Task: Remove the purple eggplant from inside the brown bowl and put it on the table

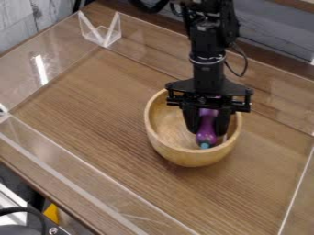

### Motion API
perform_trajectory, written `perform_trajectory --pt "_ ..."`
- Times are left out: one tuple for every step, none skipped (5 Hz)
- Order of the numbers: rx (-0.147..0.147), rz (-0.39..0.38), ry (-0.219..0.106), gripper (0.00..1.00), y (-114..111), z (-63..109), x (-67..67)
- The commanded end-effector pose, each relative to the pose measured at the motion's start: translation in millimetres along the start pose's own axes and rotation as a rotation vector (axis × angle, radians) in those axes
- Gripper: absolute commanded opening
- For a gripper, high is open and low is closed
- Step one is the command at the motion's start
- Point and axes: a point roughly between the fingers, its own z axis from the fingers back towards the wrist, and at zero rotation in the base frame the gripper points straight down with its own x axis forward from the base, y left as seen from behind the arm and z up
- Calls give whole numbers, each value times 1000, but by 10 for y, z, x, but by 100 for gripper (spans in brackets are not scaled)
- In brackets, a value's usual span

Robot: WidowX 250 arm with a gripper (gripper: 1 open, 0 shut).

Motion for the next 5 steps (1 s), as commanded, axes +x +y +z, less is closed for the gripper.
perform_trajectory --pt "-10 -32 -42 0 -60 85 13" --pt "-5 -41 -38 0 -59 51 -1" --pt "0 -48 -34 0 -55 18 -14" --pt "7 -56 -32 0 -47 -10 -25" --pt "14 -65 -29 0 -38 -40 -29"
